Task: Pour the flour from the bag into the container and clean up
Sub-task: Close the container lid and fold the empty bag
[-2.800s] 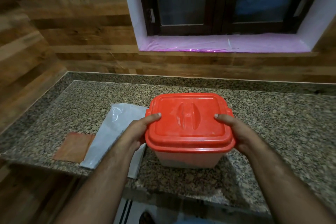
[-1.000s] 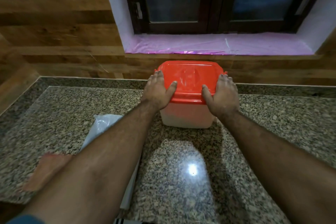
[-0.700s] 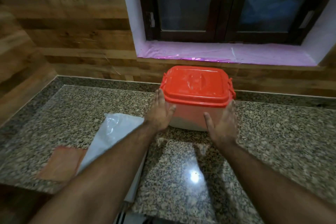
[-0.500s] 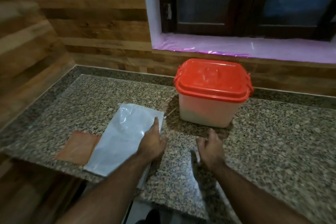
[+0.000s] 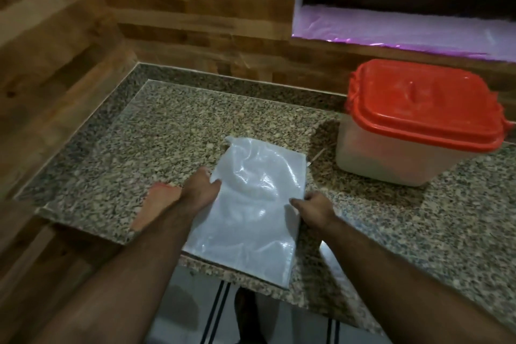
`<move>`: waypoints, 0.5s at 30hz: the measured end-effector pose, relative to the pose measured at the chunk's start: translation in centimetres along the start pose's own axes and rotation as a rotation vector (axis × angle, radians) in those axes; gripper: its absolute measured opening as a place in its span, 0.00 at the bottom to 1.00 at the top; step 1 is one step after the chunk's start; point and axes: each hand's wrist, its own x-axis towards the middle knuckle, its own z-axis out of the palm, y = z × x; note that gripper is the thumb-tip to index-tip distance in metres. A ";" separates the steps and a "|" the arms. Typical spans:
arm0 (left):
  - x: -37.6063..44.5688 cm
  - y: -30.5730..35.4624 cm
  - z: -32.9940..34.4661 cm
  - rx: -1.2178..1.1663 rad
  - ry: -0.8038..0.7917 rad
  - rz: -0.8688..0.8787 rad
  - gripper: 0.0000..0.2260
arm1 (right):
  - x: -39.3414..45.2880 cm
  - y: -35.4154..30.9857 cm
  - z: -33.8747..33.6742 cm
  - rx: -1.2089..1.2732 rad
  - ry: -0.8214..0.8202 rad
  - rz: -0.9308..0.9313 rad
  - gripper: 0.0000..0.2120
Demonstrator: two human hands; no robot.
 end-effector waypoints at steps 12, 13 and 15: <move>5.8 -3.0 -2.8 -0.372 -0.451 0.020 0.12 | 0.9 -2.0 -1.0 0.340 -0.182 0.120 0.18; 5.8 -3.1 -3.1 -0.398 -0.472 0.015 0.11 | 0.9 -1.8 -1.2 0.353 -0.209 0.098 0.19; 6.0 -3.4 -3.2 -0.420 -0.461 0.018 0.11 | 0.6 -1.7 -1.7 0.338 -0.236 0.038 0.21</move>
